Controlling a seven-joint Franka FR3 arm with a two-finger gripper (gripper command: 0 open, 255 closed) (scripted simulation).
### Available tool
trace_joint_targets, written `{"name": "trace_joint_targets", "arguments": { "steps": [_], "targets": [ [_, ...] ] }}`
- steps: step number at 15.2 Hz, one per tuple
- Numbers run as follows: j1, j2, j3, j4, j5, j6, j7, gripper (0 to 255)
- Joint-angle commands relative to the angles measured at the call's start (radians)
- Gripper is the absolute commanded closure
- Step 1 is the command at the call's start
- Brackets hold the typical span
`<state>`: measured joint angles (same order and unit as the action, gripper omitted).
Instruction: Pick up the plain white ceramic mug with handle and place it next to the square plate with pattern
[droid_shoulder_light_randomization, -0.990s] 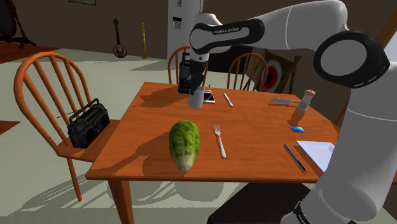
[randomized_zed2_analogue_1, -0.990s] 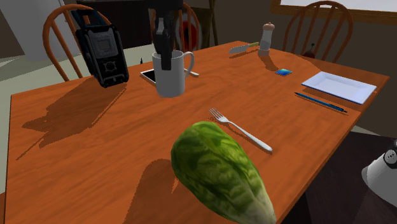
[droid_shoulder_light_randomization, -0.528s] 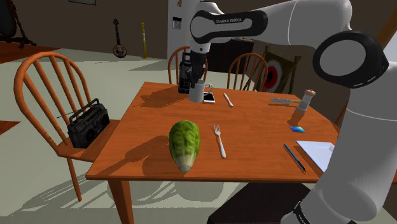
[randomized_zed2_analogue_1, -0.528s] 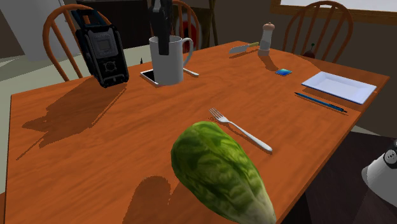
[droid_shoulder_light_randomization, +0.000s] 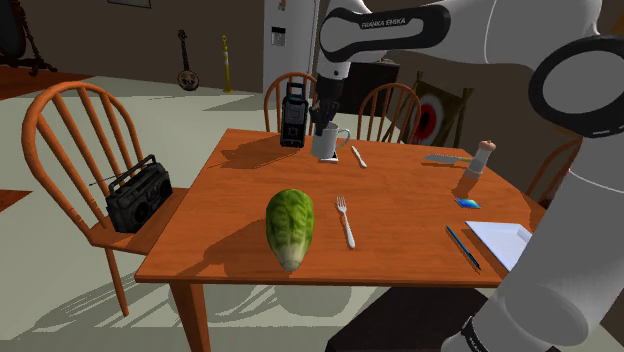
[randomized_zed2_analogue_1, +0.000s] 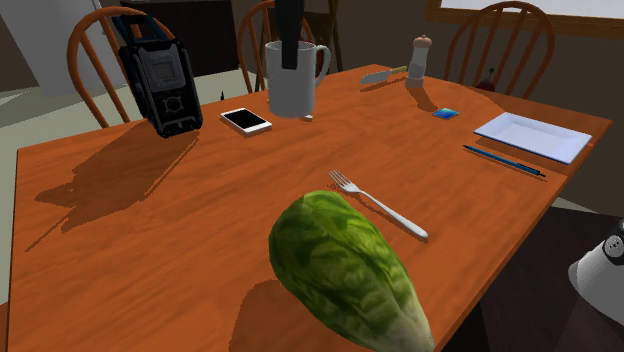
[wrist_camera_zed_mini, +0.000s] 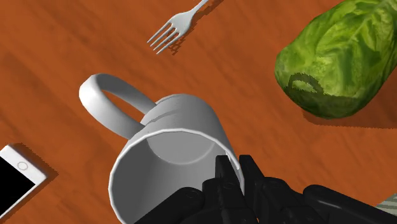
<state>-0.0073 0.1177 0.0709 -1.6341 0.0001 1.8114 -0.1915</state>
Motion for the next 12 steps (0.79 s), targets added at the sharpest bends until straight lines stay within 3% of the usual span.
{"name": "trace_joint_targets", "arguments": {
  "steps": [1, 12],
  "targets": [
    [-0.02, -0.074, -0.014, -0.097, 0.008, 0.023, -0.036, 255],
    [-0.106, -0.391, -0.12, -0.449, 0.009, 0.055, -0.226, 255]
  ]
}}
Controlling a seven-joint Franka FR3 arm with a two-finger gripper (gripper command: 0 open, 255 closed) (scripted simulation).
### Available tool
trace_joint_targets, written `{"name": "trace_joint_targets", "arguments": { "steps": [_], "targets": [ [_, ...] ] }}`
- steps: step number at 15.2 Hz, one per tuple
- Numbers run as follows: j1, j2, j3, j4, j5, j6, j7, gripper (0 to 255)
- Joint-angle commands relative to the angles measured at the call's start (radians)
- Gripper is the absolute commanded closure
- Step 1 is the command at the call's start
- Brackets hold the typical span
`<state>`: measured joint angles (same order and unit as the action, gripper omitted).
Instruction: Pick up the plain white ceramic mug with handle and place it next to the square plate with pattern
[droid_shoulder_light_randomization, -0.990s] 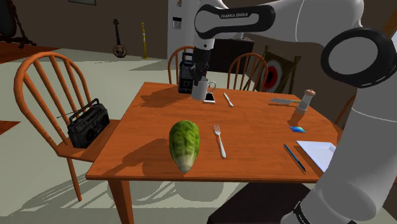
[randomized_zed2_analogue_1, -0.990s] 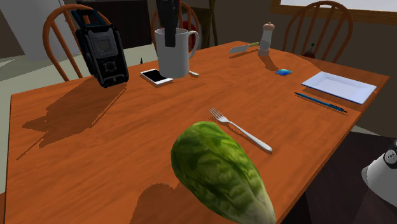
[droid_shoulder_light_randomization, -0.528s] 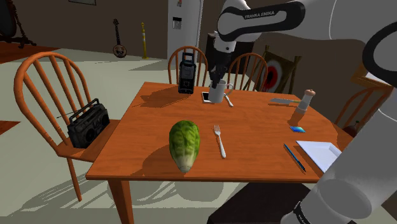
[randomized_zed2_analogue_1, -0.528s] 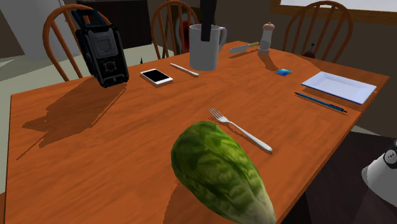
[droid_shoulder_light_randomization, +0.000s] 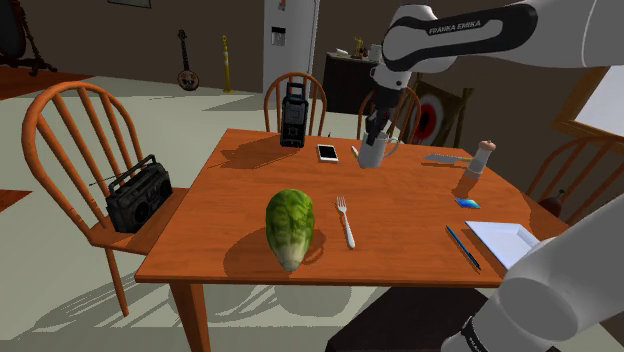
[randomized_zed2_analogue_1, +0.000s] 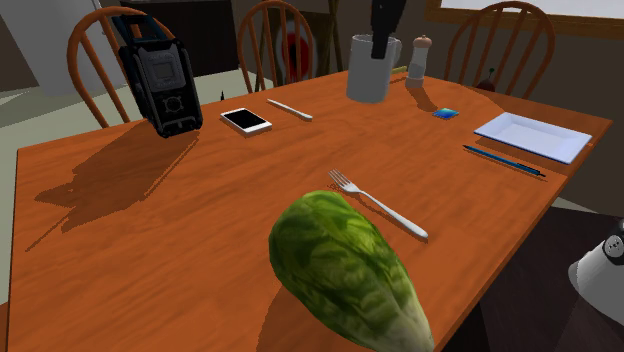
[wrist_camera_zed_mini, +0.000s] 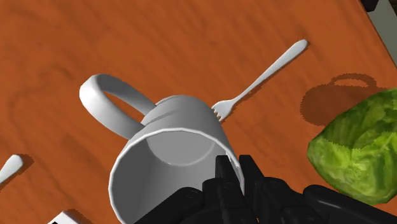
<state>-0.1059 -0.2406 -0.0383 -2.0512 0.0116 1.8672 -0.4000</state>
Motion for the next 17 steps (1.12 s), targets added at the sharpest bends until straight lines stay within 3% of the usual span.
{"name": "trace_joint_targets", "arguments": {
  "steps": [1, 9, 17],
  "targets": [
    [-0.016, -0.058, -0.022, -0.056, -0.006, -0.002, -0.036, 255],
    [-0.086, -0.238, -0.128, -0.208, -0.058, -0.029, -0.186, 255],
    [-0.169, -0.367, -0.254, -0.287, -0.14, -0.073, -0.349, 255]
  ]
}}
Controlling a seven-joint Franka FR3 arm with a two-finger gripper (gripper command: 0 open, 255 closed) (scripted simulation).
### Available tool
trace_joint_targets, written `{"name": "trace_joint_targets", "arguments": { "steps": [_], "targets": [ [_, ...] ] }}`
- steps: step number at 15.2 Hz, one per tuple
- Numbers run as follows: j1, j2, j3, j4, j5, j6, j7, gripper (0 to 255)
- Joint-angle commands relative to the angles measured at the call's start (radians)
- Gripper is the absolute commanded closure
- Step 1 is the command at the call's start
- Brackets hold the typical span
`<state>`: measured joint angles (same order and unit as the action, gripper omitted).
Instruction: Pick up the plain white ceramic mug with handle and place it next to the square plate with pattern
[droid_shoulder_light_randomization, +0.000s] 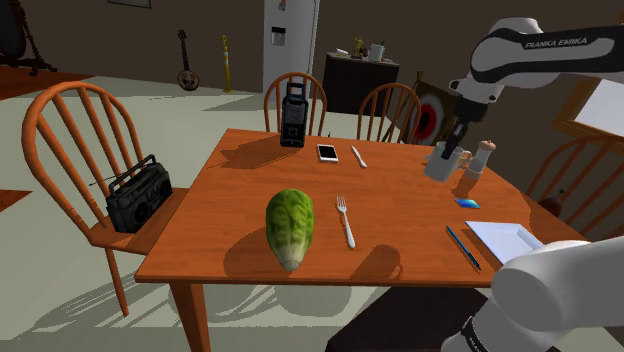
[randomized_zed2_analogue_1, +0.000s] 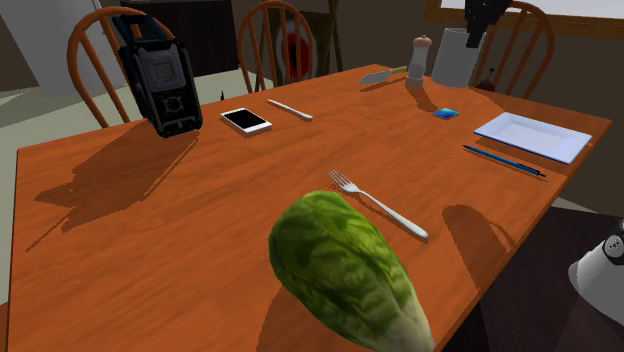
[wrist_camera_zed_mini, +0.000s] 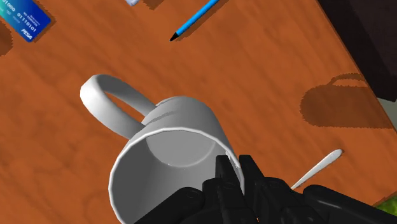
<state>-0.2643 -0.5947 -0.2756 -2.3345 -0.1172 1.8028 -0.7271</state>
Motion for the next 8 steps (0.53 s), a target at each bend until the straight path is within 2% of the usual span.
{"name": "trace_joint_targets", "arguments": {
  "steps": [1, 8],
  "targets": [
    [-0.021, -0.025, -0.033, -0.008, -0.023, -0.014, -0.044, 255],
    [-0.092, -0.077, -0.161, -0.009, -0.105, -0.05, -0.203, 255]
  ]
}}
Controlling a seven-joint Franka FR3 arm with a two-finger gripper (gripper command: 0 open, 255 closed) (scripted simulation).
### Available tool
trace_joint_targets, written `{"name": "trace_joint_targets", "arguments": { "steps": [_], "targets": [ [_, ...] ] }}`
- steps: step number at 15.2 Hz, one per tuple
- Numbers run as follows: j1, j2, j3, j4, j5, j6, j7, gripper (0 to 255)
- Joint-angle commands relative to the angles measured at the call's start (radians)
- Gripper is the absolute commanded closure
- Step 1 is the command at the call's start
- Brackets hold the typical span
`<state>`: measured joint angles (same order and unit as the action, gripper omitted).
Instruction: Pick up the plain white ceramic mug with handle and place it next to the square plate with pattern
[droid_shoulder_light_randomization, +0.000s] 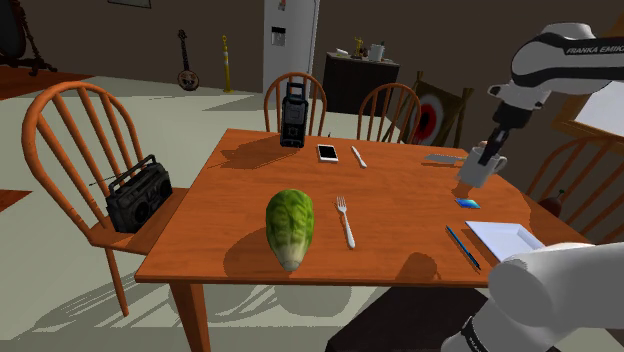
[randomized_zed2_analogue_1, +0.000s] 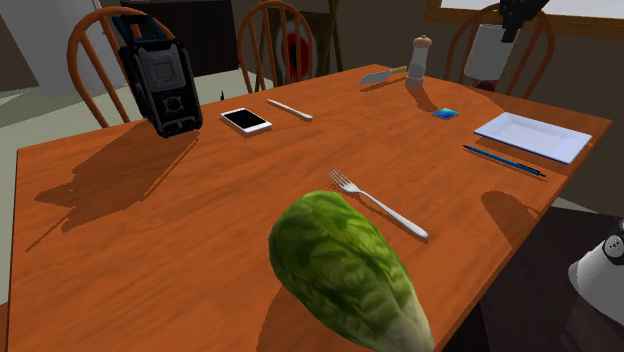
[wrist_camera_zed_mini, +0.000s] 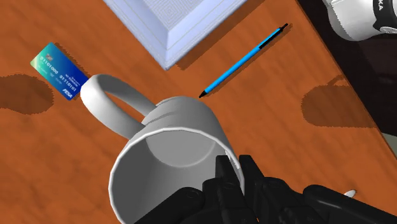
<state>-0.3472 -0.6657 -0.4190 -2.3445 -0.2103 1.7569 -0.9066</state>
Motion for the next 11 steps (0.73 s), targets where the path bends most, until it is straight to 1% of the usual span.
{"name": "trace_joint_targets", "arguments": {
  "steps": [1, 7, 11],
  "targets": [
    [-0.018, -0.009, -0.037, 0.005, -0.023, -0.009, -0.047, 255],
    [-0.061, -0.001, -0.161, 0.055, -0.085, -0.028, -0.192, 255],
    [-0.076, 0.027, -0.251, 0.109, -0.116, -0.034, -0.294, 255]
  ]
}}
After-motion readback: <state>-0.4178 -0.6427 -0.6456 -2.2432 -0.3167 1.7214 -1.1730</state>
